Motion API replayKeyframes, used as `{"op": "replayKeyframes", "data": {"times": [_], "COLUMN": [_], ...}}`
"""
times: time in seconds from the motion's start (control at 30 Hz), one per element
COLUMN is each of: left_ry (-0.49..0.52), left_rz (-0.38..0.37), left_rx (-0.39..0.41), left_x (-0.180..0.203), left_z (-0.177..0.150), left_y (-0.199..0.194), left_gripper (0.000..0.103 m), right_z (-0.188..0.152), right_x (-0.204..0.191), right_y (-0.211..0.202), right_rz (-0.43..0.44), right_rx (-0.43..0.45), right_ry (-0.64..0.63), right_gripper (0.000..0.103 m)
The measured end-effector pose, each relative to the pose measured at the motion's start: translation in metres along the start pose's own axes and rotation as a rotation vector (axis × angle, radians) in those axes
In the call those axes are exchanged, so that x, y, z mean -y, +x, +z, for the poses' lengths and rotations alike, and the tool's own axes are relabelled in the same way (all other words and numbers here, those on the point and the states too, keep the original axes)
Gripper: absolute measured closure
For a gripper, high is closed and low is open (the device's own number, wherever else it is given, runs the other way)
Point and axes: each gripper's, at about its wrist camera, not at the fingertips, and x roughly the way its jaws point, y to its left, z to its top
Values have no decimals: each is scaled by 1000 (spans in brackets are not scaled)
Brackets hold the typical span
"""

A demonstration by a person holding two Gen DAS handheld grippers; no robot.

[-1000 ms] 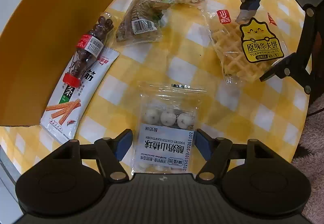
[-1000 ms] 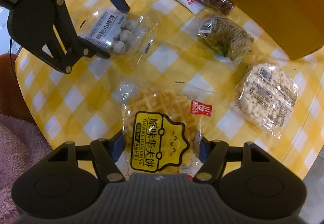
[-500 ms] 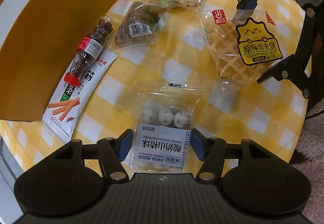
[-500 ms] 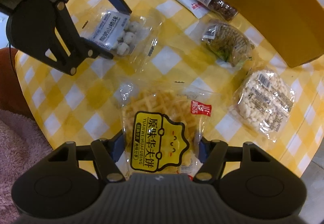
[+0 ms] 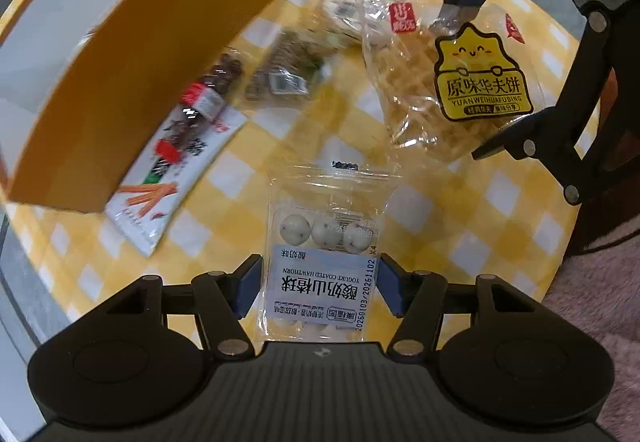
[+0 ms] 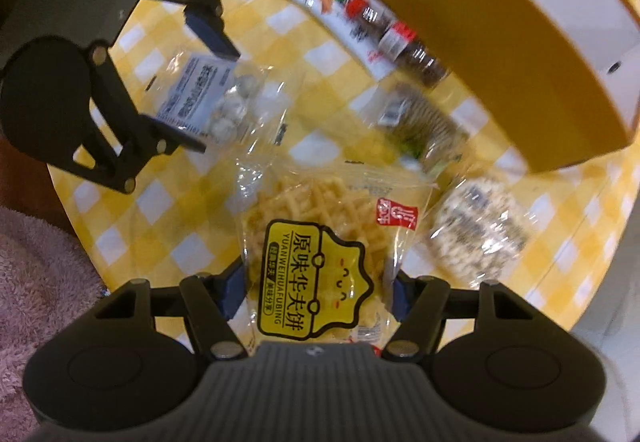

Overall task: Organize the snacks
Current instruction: 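Lift both held bags and carry them over the orange box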

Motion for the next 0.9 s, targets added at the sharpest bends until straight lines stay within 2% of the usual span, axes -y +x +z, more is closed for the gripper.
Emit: {"op": "replayKeyframes", "data": {"times": [0.3,0.57,0.77,0.9], "left_ry": [-133,-210,-254,-295], "left_rz": [30,62,73,97], "left_rx": [3,43,111,119], "left_x": [-32,-62,-89,-110], "left_z": [30,52,73,92], "left_y": [-46,-86,-122,-122], "left_gripper": [33,33,33,33], "right_z": [25,49,66,81], "right_x": [30,54,81,102], "right_y": [-43,-74,-109,-120], "right_rz": [-53,-99,-131,-156], "right_rx": [52,86,144,164], "right_ry": [9,21,72,115], "right_gripper": [37,37,37,37]}}
